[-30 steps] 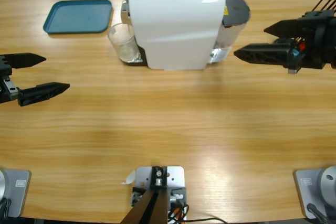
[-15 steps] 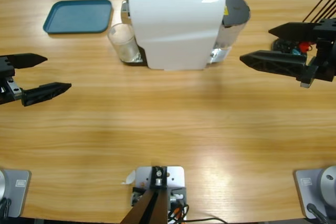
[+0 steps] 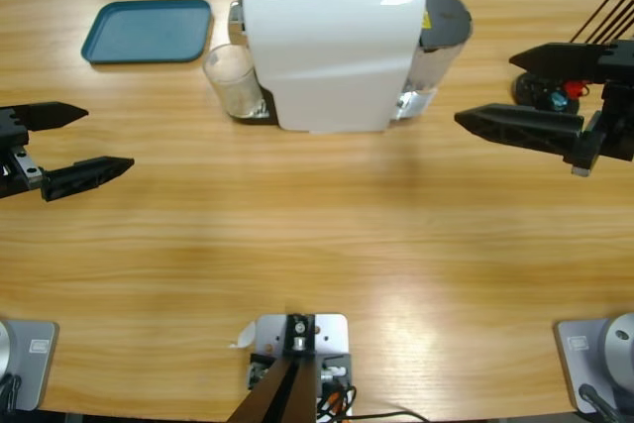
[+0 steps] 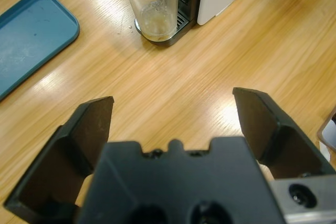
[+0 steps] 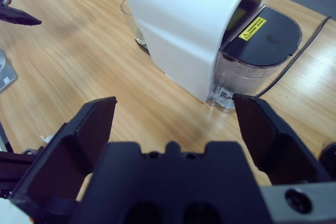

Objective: Pour coffee

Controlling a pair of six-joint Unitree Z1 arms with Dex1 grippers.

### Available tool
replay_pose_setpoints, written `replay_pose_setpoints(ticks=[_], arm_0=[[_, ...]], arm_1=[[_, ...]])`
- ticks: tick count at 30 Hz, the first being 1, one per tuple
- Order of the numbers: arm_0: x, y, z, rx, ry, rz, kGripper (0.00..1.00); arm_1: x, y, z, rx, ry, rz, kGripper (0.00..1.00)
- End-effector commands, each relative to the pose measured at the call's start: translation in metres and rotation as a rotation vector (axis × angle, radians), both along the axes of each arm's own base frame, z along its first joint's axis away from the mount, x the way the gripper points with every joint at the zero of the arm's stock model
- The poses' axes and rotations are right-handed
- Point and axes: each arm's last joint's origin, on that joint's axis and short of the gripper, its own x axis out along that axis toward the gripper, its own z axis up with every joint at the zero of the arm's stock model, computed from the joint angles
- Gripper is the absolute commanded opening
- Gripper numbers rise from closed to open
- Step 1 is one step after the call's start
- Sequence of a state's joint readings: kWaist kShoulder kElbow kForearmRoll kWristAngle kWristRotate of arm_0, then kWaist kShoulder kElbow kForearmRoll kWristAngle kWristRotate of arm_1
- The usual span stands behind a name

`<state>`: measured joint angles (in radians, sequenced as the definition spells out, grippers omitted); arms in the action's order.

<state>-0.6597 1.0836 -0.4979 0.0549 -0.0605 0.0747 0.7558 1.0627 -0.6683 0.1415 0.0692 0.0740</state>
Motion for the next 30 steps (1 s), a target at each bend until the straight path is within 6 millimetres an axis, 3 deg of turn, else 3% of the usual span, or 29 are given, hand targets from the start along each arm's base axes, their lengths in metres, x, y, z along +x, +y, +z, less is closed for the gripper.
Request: replay_pose_setpoints(ticks=[1, 30], arm_0=[[-0.0029, 0.0012, -0.0148, 0.036, 0.036, -0.003, 1.000], [-0.0036, 0.0016, -0.0164, 0.029, 0.050, 0.007, 1.000]], arm_1=[[-0.0090, -0.0072, -0.0134, -0.038, 0.014, -0.001, 1.000], [-0.0072, -0.0068, -0.0157, -0.047, 0.015, -0.020, 1.000]])
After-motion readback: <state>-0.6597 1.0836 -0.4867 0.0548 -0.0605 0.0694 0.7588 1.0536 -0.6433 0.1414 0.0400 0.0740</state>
